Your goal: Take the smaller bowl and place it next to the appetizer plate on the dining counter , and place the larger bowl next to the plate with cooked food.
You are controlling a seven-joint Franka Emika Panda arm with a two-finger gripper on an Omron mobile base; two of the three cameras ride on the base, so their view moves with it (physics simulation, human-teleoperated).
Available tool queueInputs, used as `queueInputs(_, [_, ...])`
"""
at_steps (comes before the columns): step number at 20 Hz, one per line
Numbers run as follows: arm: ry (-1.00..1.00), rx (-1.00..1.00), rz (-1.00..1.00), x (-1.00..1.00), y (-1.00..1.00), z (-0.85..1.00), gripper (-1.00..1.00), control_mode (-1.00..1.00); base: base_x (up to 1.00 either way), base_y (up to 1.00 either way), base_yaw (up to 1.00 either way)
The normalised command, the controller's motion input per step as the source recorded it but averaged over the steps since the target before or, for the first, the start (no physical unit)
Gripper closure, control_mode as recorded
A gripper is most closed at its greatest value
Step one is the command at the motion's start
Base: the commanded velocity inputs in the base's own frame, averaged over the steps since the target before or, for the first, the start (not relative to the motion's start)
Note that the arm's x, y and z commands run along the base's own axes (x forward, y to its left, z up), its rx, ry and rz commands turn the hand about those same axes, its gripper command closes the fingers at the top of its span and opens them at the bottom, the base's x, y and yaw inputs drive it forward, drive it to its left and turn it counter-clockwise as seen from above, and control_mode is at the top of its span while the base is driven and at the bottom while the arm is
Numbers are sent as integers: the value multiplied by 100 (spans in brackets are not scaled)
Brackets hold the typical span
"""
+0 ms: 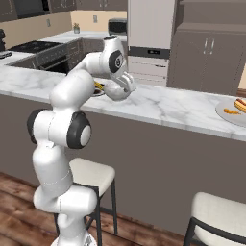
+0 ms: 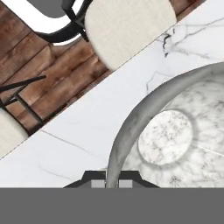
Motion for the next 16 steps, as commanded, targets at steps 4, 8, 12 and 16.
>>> queueInputs(4, [-2,-3,0,53,19,-27,100,-100,0,0,0])
queueInputs(8, [-6,-5,0,38,27,-32,100,-100,0,0,0])
queueInputs(12, [-1,-3,-1,9,10,-11,-100,-100,0,0,0])
queueInputs(16, [0,-1,-6,0,-34,7,-100,-100,0,0,0])
